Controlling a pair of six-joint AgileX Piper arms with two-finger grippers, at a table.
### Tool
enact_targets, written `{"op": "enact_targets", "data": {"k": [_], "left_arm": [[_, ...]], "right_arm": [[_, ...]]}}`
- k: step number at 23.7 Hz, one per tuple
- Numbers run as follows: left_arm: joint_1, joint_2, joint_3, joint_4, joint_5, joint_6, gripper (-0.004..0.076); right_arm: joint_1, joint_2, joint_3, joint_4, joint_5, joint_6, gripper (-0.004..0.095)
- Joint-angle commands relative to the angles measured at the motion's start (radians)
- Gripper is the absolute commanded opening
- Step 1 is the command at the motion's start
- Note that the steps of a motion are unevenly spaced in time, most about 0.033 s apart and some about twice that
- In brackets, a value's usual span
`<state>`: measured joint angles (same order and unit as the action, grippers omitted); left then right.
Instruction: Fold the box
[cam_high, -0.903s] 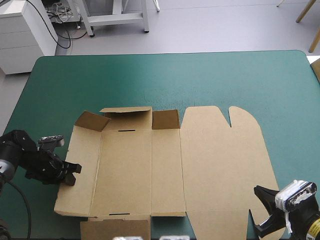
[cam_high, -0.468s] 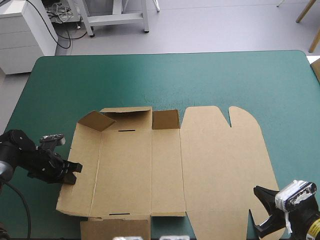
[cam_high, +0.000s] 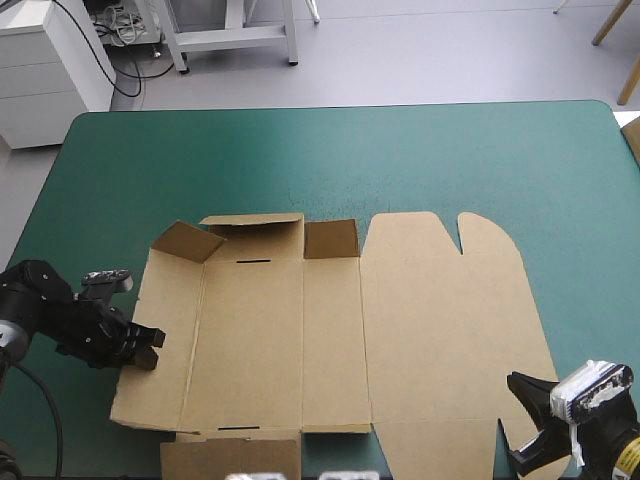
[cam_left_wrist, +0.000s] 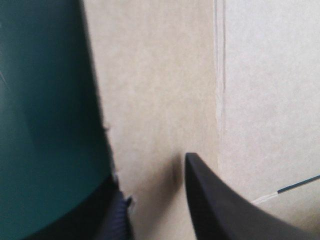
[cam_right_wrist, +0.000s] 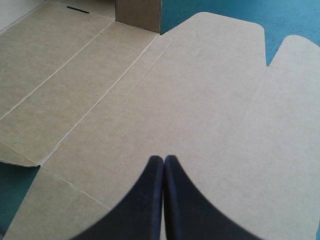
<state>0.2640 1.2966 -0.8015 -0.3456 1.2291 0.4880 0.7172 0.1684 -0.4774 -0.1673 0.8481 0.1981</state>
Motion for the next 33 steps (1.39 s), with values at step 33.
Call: {"op": "enact_targets", "data": {"k": [33], "left_arm": [[-0.004,-0.213,-0.277,0.068,0.050,-0.137,0.0565]], "right_arm": [[-0.004,0.013,-0.022,-0.005,-0.071,-0.009,-0.0021]]}}
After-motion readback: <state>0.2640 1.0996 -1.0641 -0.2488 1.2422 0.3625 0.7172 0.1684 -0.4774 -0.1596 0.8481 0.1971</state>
